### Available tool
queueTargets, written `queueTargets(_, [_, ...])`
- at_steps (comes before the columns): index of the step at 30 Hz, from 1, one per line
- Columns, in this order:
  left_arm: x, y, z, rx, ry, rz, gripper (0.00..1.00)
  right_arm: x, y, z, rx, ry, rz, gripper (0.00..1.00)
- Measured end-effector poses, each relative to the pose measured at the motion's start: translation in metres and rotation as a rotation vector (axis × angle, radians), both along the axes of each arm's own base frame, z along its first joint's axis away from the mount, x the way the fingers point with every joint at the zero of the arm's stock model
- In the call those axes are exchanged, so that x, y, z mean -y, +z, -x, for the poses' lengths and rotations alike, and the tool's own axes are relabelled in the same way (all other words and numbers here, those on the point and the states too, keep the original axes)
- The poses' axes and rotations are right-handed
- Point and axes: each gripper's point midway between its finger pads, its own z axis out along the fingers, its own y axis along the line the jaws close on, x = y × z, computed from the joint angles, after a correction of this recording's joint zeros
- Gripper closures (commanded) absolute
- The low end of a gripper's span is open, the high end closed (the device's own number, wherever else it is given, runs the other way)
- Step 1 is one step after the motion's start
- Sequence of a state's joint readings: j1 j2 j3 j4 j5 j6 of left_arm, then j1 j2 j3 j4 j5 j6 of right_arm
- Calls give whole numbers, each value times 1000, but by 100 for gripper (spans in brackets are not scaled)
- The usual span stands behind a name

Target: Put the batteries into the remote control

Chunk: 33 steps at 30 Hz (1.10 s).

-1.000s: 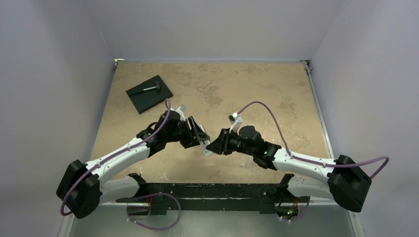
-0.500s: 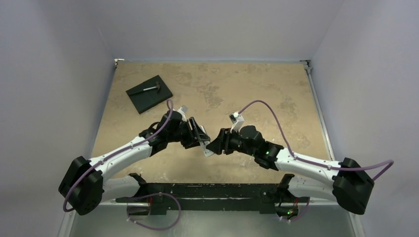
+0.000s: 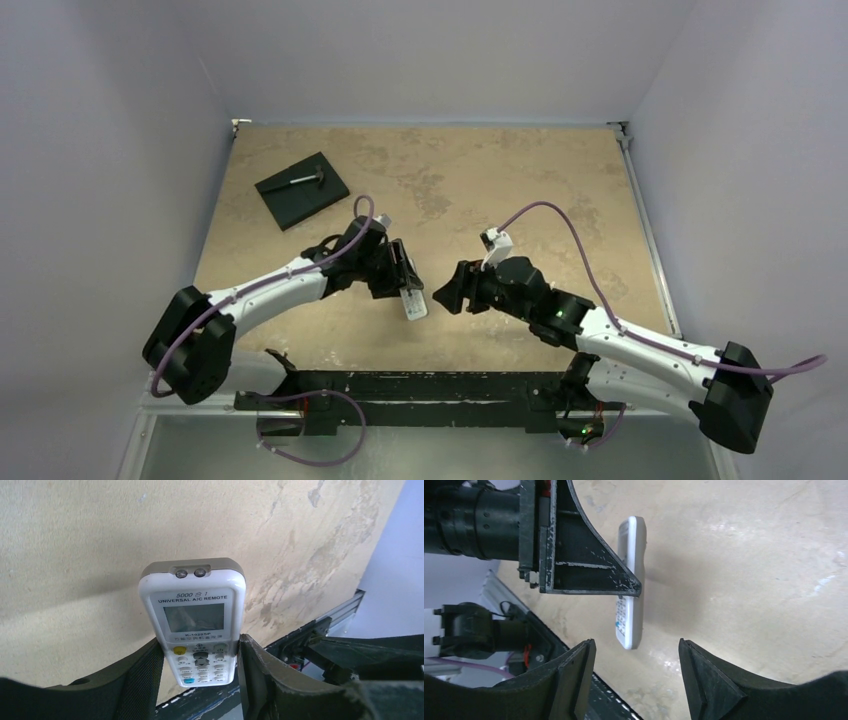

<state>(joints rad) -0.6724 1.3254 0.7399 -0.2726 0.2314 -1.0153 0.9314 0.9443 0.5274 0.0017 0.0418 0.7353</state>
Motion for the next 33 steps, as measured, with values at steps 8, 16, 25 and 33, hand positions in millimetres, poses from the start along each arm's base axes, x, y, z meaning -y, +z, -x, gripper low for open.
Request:
queueTargets(8, [10,3,-24,43,-73,-125,100,26,-8,-7,20,-78,130,27])
queueTargets(16, [17,-12,-37,42,-126,-229,100,49,-8,-12,50,-148,209,25])
queueTargets(25, [37,-39,-34,15,-204,-346,100,62,-9,-14,57,-189,247,22])
queueTargets(33, [43,-53,-36,-3,-223,-424,87,67,-10,-16,62,-209,260,19])
